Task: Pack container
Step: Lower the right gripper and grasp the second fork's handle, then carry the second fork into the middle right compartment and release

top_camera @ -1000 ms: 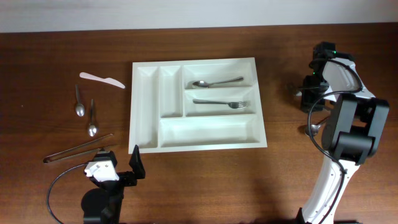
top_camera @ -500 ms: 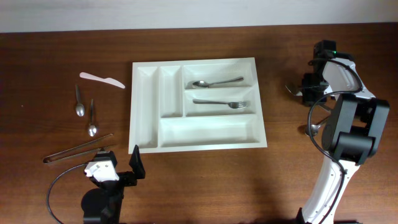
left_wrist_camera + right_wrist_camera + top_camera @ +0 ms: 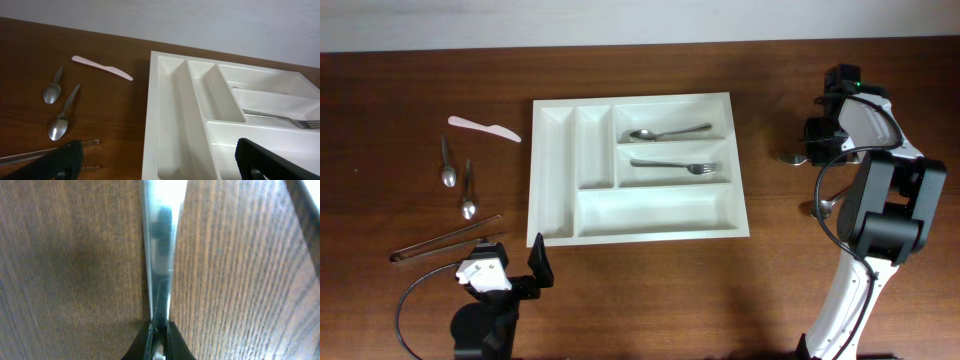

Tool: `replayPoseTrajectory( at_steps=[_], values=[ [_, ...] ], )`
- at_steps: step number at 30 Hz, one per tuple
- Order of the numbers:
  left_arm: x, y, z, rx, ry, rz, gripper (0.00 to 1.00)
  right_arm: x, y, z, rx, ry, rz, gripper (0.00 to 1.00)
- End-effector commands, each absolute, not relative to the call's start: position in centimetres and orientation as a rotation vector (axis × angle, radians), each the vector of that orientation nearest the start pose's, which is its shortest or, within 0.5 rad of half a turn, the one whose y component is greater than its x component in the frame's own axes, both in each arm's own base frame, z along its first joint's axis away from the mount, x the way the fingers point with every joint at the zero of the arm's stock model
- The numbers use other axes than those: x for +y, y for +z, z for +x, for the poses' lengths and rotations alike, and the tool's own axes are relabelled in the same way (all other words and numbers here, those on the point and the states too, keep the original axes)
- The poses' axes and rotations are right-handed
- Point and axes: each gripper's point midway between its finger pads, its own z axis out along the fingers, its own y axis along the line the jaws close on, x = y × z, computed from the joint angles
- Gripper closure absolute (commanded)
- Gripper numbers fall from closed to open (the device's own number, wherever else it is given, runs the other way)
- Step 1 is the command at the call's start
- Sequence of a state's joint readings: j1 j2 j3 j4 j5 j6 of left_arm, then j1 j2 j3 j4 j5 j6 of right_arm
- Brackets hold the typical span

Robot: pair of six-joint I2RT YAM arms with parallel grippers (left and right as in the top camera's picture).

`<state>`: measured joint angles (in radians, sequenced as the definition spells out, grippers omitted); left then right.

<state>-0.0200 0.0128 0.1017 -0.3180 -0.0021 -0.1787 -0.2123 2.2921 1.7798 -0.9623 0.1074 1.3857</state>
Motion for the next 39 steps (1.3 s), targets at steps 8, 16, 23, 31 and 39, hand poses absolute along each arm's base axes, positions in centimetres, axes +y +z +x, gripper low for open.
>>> replayPoseTrajectory(
  at_steps=[8,16,23,31,39],
  values=[
    [-0.6,14.2,23.4,1.795,-0.144,-0.129,0.01,-11.3,-1.4,44.9,-2.488,0.089,-2.14,0.96],
    [-0.6,14.2,23.4,1.795,-0.144,-0.129,0.01,-10.8,0.0,48.2,-2.875,-0.048,-1.739,0.96],
    [-0.6,14.2,23.4,1.795,-0.144,-0.129,0.01,-10.0,4.0,51.8,-3.167,-0.188,-1.391,0.96],
    [-0.6,14.2,23.4,1.795,-0.144,-0.129,0.01,-7.7,8.3,54.6,-3.322,-0.472,-1.132,0.96],
    [-0.6,14.2,23.4,1.795,-0.144,-0.129,0.01,-2.5,13.7,56.3,-3.477,-0.973,-0.458,0.96]
  ],
)
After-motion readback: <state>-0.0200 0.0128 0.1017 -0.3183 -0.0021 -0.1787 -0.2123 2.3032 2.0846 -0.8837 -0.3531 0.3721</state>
